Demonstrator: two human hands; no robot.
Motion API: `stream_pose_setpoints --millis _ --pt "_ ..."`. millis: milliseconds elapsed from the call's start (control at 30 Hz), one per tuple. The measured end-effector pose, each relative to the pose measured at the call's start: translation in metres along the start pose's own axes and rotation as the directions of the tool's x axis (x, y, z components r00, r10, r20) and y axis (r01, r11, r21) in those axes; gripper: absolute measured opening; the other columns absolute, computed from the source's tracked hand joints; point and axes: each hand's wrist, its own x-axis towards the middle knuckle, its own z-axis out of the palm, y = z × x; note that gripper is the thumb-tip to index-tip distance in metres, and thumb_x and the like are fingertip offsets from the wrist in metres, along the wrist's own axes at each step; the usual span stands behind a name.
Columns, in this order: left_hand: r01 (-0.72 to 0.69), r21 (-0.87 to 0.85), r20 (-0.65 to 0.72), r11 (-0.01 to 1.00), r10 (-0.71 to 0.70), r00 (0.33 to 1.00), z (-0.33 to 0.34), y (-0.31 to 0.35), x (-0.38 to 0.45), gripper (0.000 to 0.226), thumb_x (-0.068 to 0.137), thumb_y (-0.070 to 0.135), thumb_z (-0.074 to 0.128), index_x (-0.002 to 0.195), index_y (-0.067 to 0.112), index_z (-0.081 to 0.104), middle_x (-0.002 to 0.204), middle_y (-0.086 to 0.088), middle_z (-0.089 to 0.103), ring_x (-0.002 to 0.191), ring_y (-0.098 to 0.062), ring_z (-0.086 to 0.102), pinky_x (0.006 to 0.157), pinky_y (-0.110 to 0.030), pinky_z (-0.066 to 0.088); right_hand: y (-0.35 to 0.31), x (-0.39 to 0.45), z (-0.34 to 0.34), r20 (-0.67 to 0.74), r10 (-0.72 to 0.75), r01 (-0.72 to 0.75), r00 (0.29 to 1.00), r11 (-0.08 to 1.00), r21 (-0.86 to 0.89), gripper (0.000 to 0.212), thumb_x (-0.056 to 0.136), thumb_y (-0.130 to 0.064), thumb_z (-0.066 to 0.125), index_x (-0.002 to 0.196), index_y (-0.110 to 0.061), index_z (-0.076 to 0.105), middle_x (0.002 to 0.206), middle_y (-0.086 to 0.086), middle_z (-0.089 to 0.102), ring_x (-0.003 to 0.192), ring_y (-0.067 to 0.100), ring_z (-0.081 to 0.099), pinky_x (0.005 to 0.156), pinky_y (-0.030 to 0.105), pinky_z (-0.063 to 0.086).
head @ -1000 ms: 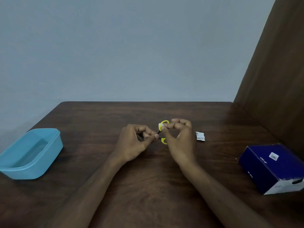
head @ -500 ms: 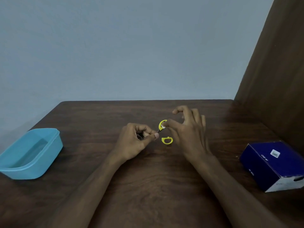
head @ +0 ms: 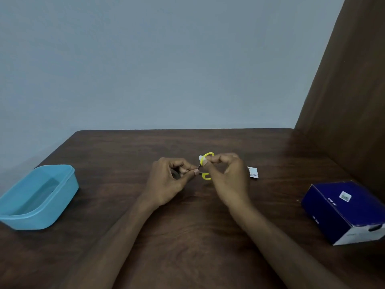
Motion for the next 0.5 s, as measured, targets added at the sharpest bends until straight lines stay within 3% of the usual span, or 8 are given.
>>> stream_pose_setpoints --millis 67,167,233,367,433,467,500 --pt "-0.007 0.011 -0.041 1.0 0.008 0.999 0.0 0.002 -0.001 0.004 0.088 0.023 0.089 0.087 0.025 0.086 0.062 0.014 0.066 0.052 0.003 0.052 0.054 -0.015 0.037 -0.012 -0.003 0.002 0.096 0.282 -0.298 0.955 0.903 0.31 0.012 0.093 -0.03 0.081 0.089 -0.019 0.084 0.083 -0.011 0.079 0.069 -0.001 0.069 0.059 0.026 0.053" --pt "-0.038 0.089 -0.068 0.995 0.044 0.997 0.001 0.003 -0.001 0.004 0.088 0.029 0.089 0.087 0.03 0.085 0.066 0.012 0.071 0.055 0.001 0.057 0.053 -0.018 0.039 -0.017 -0.003 -0.004 0.325 0.501 -0.593 0.802 0.596 0.542 0.008 0.097 -0.022 0.074 0.092 -0.018 0.079 0.056 -0.015 0.055 0.034 0.003 0.037 0.035 0.016 0.022" --pt "-0.074 0.146 -0.063 0.987 0.084 0.994 0.002 0.003 -0.001 0.005 0.087 0.034 0.089 0.088 0.033 0.084 0.071 0.013 0.073 0.063 -0.003 0.065 0.055 -0.022 0.045 -0.012 -0.001 -0.004 0.401 0.533 -0.644 0.745 0.418 0.641 0.009 0.1 -0.021 0.07 0.094 -0.02 0.077 0.051 -0.011 0.036 0.032 0.005 0.021 0.034 0.017 0.013" --pt "-0.048 0.159 -0.077 0.986 0.061 0.995 0.002 0.002 -0.001 0.005 0.087 0.036 0.089 0.089 0.033 0.085 0.068 0.016 0.07 0.059 -0.002 0.062 0.053 -0.02 0.041 -0.01 -0.002 0.003 0.435 0.519 -0.636 0.736 0.308 0.708 0.014 0.098 -0.023 0.071 0.085 -0.02 0.066 0.05 -0.009 0.029 0.032 0.005 0.018 0.033 0.018 0.013" --pt "0.001 0.147 -0.089 0.989 0.012 0.996 0.001 0.001 -0.001 0.006 0.087 0.037 0.088 0.087 0.032 0.085 0.067 0.015 0.069 0.056 -0.002 0.061 0.052 -0.022 0.043 -0.014 0.002 0.0 0.356 0.488 -0.561 0.797 0.38 0.735 0.027 0.097 -0.024 0.073 0.073 -0.021 0.061 0.05 -0.01 0.032 0.035 0.004 0.019 0.036 0.018 0.013" --pt "0.024 0.135 -0.087 0.991 -0.012 0.996 0.001 0.001 0.0 0.006 0.088 0.034 0.088 0.085 0.031 0.084 0.065 0.013 0.069 0.054 -0.002 0.06 0.051 -0.021 0.042 -0.012 0.005 -0.004 0.227 0.421 -0.444 0.878 0.543 0.713 0.024 0.097 -0.024 0.074 0.075 -0.021 0.066 0.05 -0.012 0.033 0.037 0.003 0.022 0.038 0.019 0.017" --pt "0.043 0.114 -0.082 0.993 -0.034 0.996 0.001 0.001 0.0 0.007 0.088 0.032 0.088 0.083 0.03 0.084 0.064 0.011 0.068 0.053 -0.002 0.058 0.052 -0.021 0.042 -0.008 0.007 -0.01 0.045 0.257 -0.236 0.965 0.788 0.569 0.018 0.098 -0.026 0.076 0.082 -0.019 0.074 0.052 -0.014 0.035 0.041 0.004 0.026 0.041 0.02 0.022"
